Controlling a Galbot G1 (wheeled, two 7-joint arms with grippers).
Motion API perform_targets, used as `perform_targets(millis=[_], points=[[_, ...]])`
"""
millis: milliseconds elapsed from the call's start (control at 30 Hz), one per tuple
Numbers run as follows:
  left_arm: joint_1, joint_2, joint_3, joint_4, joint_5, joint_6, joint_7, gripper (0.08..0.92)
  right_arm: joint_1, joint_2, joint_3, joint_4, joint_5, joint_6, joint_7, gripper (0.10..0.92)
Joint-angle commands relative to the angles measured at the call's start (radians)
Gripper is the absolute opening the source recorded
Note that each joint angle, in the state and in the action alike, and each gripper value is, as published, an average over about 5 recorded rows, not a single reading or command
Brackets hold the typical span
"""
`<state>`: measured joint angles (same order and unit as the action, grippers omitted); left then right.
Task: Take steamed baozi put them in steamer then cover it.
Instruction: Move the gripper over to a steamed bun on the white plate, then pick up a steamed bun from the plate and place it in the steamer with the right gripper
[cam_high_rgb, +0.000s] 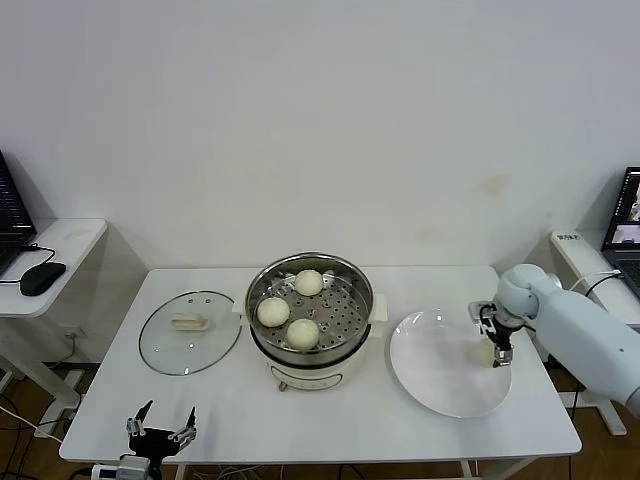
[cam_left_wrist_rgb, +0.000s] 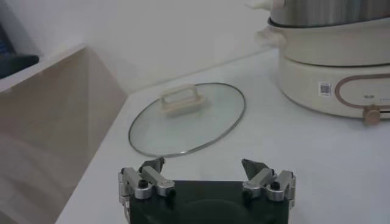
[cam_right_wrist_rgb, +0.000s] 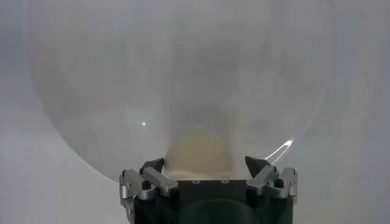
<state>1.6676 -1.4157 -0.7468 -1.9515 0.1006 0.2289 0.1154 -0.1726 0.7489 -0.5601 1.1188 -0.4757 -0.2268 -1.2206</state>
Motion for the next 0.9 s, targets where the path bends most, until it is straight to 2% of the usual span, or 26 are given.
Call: perform_targets(millis=[33, 433, 600, 900], points=[[-0.002, -0.001, 0.002, 0.003, 0.001, 0.0, 0.0, 0.823, -0.002, 0.006, 0.003, -0.009, -0.003, -0.002, 0.007, 0.817], [-0.004, -0.002, 0.002, 0.006, 0.002, -0.001, -0.002, 0.823, 0.001, 0.003, 0.009, -0.014, 0.015, -0.006, 0.002, 0.665], [-0.004, -0.003, 0.003, 0.003, 0.002, -0.001, -0.002, 0.823, 0.019, -0.005, 0.008, -0.001, 0.052, -0.017, -0.008, 0.625], [-0.01, 0.002, -0.002, -0.003, 0.036, -0.014, -0.007, 0.823, 0.195, -0.058, -0.078, 0.095, 0.278, -0.085, -0.058, 0.611]])
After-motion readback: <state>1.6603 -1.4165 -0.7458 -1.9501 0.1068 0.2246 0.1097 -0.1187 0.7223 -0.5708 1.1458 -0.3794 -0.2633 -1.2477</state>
